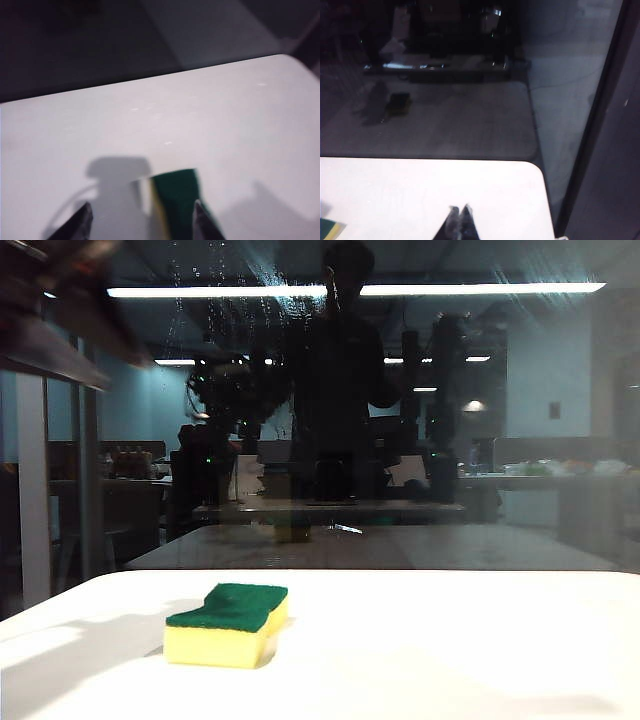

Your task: Reach upward to find where there is water on the glass, pick up the sponge from the table, dry the water, and finally place the sponge back on the table.

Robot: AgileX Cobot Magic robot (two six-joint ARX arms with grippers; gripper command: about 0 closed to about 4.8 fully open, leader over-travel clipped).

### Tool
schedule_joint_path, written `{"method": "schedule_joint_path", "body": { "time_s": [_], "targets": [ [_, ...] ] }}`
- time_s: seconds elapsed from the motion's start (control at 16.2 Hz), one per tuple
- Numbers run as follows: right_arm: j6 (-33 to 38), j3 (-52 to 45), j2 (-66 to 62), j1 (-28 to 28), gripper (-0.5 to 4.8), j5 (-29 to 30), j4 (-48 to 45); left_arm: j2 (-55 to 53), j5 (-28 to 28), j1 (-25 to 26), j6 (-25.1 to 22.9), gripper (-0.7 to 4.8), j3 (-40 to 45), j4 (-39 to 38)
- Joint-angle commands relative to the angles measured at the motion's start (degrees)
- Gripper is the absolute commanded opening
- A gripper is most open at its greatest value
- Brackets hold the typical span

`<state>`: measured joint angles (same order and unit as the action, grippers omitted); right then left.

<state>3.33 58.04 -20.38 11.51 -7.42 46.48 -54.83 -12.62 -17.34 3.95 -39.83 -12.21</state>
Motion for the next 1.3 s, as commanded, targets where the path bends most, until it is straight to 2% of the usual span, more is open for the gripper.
{"method": "schedule_joint_path", "body": {
  "time_s": [0.06,0.37,0.68,0.87,0.93,1.11,1.18,1.24,1.3],
  "targets": [
    [-0.7,-3.5,2.4,0.0,-0.06,-0.4,-3.3,5.4,0.3,6.1,-3.8,2.56,-0.1,-7.5],
    [-0.7,-7.8,4.9,-0.1,-0.06,-0.7,-7.2,15.1,-1.9,13.7,-4.8,2.55,-0.1,-15.5],
    [-2.0,-12.7,9.6,-0.1,-0.06,-1.9,-17.1,26.9,-1.7,13.8,-4.8,2.24,-0.1,-16.6],
    [-4.0,-16.0,12.7,-0.1,-0.05,-3.0,-17.9,32.0,-1.7,13.8,-4.8,1.76,-0.1,-17.5],
    [-4.0,-17.3,14.0,-0.1,-0.06,-4.5,-17.8,33.7,-1.6,13.8,-4.8,1.76,-0.1,-18.1],
    [-4.0,-20.6,16.8,-0.1,-0.05,-4.0,-18.0,37.3,-1.2,13.8,-4.6,1.74,-0.1,-20.2],
    [-4.0,-22.4,17.6,-0.1,-0.06,-4.0,-18.0,38.9,1.4,13.8,-4.6,1.69,-0.1,-21.1],
    [-4.0,-23.8,18.3,0.0,-0.05,-4.0,-18.2,40.0,2.6,13.8,-4.6,1.28,-0.1,-22.0],
    [-4.0,-25.0,18.9,0.0,-0.05,-3.7,-19.0,41.0,2.6,13.8,-4.6,1.11,0.0,-22.6]
  ]
}}
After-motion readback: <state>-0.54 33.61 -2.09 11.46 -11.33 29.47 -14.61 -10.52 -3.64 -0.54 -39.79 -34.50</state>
